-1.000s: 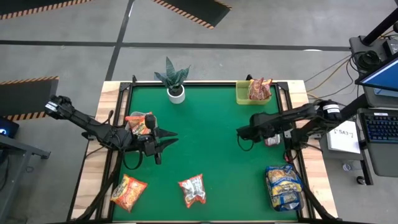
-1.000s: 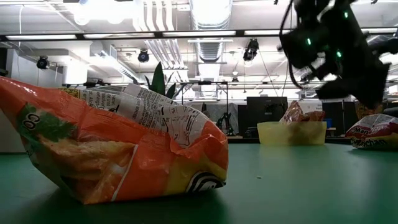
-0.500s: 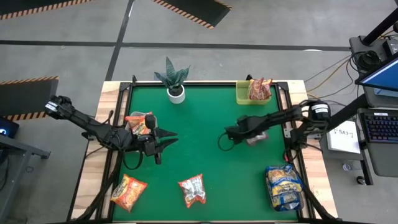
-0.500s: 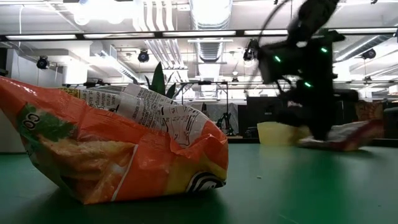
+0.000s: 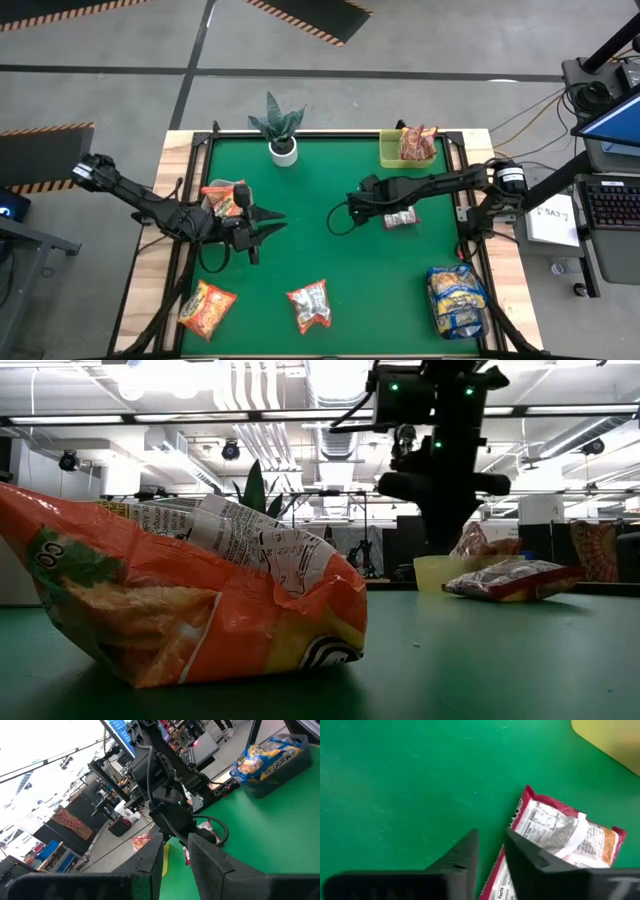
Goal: Sort Maruchan noodles
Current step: Put the red noodle pack into the yellow bin
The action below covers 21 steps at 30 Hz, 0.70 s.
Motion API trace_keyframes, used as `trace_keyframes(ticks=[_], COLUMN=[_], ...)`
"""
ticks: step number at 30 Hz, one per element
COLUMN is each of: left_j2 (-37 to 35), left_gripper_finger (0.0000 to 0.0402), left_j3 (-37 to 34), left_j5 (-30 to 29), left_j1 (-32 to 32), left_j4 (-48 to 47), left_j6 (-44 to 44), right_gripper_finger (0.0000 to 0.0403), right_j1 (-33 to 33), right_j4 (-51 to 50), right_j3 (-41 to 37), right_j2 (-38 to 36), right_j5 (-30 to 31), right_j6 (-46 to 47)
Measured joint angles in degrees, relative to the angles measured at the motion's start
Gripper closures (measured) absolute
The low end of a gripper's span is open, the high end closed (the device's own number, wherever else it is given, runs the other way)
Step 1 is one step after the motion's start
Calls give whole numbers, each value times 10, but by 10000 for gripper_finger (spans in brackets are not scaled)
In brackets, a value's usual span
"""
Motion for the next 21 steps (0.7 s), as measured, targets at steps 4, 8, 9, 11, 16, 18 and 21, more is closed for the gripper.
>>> trace_keyframes(ticks=[4,8,9,11,16,18,21], left_j2=[0,0,0,0,0,0,0], left_gripper_finger=[327,327,327,327,327,327,327], left_j3=[0,0,0,0,0,0,0], left_j5=[0,0,0,0,0,0,0], left_j1=[0,0,0,0,0,0,0], left_j4=[-1,-1,-1,-1,-2,-2,-2], left_j6=[0,0,0,0,0,0,0], right_gripper_finger=[255,199,190,174,155,157,170], right_j1=[0,0,0,0,0,1,1], right_j4=[-3,-33,-45,-64,-73,-74,-73], right_j3=[5,3,2,2,3,6,5], right_j2=[23,55,63,82,130,145,164], right_j5=[0,0,0,0,3,10,10], right_j6=[4,32,39,56,72,70,63])
